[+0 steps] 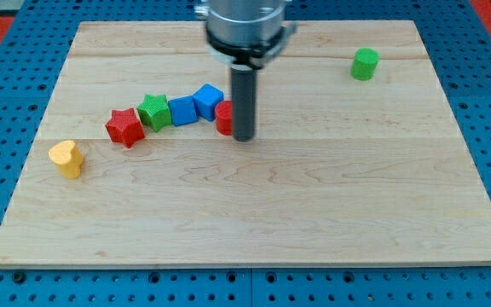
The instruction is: Move the blue cube to the top side
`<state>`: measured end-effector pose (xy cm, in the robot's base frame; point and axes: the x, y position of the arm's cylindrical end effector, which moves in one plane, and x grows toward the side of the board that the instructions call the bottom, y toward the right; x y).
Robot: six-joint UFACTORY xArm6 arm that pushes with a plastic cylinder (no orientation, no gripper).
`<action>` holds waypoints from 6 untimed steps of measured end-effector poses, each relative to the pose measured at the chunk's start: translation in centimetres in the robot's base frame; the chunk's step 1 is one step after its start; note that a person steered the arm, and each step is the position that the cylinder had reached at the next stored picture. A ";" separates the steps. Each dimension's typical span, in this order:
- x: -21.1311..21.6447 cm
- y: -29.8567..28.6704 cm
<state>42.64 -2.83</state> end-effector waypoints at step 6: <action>-9.7 -2.5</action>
